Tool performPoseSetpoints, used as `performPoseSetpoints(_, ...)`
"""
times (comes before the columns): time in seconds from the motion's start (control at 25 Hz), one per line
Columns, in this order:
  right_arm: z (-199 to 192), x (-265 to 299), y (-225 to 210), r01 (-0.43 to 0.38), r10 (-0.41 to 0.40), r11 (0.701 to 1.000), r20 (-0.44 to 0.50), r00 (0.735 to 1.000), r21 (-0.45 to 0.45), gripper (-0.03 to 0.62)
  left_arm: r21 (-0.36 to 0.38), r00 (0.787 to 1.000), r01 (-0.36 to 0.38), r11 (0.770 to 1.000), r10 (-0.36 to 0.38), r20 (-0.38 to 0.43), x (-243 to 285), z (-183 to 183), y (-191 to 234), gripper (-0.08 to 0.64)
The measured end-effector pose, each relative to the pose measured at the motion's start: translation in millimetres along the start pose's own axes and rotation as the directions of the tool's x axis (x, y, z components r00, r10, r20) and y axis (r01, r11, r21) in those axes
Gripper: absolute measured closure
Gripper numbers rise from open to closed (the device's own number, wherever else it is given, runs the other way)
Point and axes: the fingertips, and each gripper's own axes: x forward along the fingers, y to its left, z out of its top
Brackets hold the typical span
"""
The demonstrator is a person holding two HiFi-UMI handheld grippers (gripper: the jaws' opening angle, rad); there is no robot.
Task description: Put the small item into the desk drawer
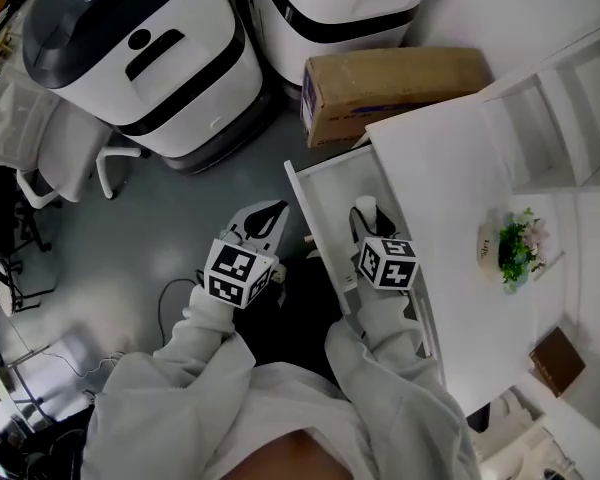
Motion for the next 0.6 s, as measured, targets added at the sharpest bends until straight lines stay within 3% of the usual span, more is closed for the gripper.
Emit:
performPoseSetpoints(0.36, -34.9, 70.5, -9.2, -0.033, 0.021, 0.996, -0.149, 0.989, -0.079, 0.397, -0.058, 0.992, -0.113, 0.992, 0.109, -0.067, -16.7, -35.4, 20.0, 0.543)
performPoseSetpoints(0.6, -47.1, 106.3, -17.8, -0.035, 0.012, 0.993, -0.196, 0.98, -0.115, 0.397, -0.084, 0.984, -0.156, 0.984, 0.148, -0.097, -18.1, -49.3, 28.1, 0.543)
